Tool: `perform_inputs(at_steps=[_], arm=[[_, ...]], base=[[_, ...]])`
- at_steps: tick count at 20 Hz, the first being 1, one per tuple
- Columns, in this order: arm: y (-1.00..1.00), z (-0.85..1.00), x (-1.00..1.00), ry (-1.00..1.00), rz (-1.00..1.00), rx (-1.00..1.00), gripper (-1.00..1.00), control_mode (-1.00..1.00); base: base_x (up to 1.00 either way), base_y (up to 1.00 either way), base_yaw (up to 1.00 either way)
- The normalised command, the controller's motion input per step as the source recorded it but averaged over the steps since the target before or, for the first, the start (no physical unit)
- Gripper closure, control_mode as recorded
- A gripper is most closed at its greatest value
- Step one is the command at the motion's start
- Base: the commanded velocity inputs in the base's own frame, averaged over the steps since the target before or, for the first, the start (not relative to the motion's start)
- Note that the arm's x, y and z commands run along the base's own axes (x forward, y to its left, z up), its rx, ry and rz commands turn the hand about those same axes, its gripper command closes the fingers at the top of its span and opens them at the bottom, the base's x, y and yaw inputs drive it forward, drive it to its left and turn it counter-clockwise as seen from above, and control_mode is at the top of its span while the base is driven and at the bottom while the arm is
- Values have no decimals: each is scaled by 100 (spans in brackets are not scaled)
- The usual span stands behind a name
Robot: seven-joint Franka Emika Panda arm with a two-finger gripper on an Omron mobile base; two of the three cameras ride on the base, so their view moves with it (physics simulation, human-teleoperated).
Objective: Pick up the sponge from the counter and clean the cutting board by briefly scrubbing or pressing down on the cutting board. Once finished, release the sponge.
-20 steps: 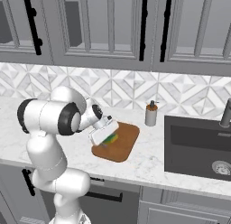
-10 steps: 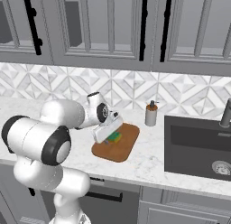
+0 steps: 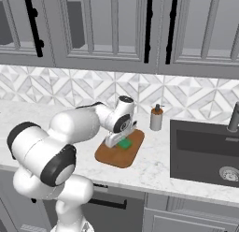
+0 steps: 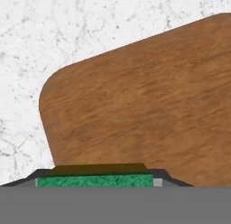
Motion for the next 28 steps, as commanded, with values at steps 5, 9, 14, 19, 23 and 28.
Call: perform_inputs(at_steps=[5, 9, 14, 19, 23, 28], arm=[[0, 3, 2, -10, 0, 35, 100, -100], [0, 5, 1, -10, 0, 25, 100, -100], [1, 0, 2, -21, 0, 20, 100, -100], [13, 0, 18, -17, 0, 19, 100, -100], [0, 0, 29, -1, 0, 23, 100, -100], [-16, 0, 8, 0, 0, 19, 100, -100]], base=[[0, 0, 0], [0, 0, 0], [0, 0, 0], [0, 0, 0], [0, 0, 0], [0, 0, 0]])
